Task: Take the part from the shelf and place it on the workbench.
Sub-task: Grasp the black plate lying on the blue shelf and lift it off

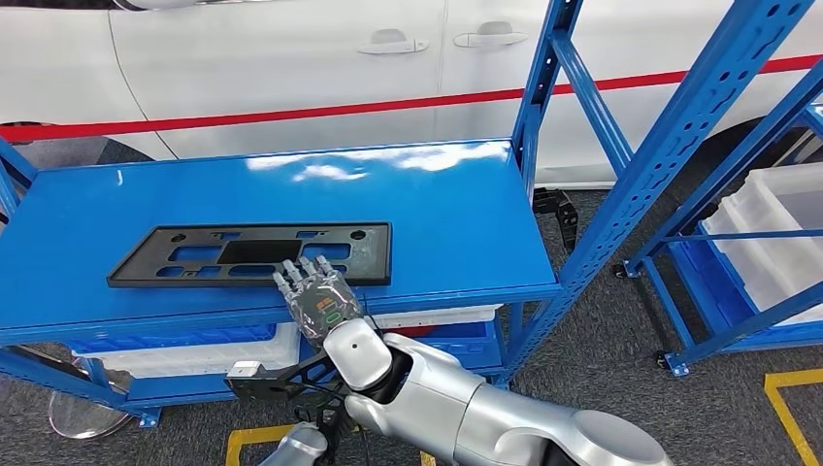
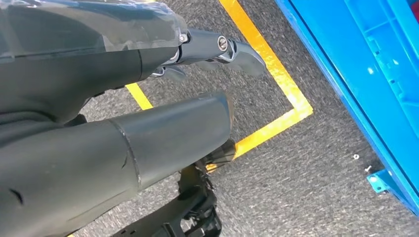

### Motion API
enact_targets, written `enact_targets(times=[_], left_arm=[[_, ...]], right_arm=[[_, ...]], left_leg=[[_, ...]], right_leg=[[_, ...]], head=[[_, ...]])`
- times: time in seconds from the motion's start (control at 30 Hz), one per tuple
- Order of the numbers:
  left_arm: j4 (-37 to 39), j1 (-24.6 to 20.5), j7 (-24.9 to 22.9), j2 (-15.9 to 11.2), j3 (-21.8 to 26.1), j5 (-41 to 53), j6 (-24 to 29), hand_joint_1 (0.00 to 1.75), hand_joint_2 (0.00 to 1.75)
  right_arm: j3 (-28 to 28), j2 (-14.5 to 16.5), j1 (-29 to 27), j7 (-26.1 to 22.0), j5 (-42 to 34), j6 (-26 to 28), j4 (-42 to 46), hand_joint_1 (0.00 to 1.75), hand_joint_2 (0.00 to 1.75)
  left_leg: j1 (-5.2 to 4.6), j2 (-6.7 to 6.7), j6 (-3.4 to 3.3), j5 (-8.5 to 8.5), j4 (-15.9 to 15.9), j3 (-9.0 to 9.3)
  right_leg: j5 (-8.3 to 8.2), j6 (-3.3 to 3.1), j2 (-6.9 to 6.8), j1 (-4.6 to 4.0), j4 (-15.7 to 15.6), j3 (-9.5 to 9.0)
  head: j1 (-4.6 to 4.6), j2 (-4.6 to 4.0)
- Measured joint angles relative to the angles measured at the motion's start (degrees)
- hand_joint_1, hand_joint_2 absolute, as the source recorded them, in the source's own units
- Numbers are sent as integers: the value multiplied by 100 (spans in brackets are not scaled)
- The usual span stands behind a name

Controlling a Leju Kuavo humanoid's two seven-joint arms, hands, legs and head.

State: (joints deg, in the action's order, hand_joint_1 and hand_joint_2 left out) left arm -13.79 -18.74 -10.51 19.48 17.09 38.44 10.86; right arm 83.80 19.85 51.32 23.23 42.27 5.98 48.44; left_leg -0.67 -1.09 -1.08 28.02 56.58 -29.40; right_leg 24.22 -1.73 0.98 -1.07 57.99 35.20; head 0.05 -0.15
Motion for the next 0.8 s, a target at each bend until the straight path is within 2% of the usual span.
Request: enact_targets(times=[0.57, 0.67, 0.73, 0.8], left_arm=[[0, -161, -142, 8, 105, -39, -15, 0, 0], [0, -184, -156, 9, 116, -46, -8, 0, 0], [0, -213, -169, 13, 124, -60, -1, 0, 0], [0, -238, -187, 13, 131, -72, 3, 0, 0]], right_arm=[[2, 0, -117, -90, 7, -102, 23, 0, 175], [3, 3, -136, -104, 14, -111, 36, 0, 175], [3, 2, -138, -112, 20, -119, 48, 0, 175], [4, -4, -160, -119, 22, -132, 48, 0, 175]], left_leg=[[0, 0, 0, 0, 0, 0], [1, 7, -61, -49, -78, 40], [35, 21, -119, -123, -218, 113], [51, 32, -138, -144, -268, 146]], right_leg=[[0, 0, 0, 0, 0, 0], [-25, 62, -2, 13, -51, -17], [78, 116, -15, 23, 119, 73], [349, 167, -28, 70, 754, 423]], head=[[-1, 0], [-3, 0], [8, 0], [20, 0]])
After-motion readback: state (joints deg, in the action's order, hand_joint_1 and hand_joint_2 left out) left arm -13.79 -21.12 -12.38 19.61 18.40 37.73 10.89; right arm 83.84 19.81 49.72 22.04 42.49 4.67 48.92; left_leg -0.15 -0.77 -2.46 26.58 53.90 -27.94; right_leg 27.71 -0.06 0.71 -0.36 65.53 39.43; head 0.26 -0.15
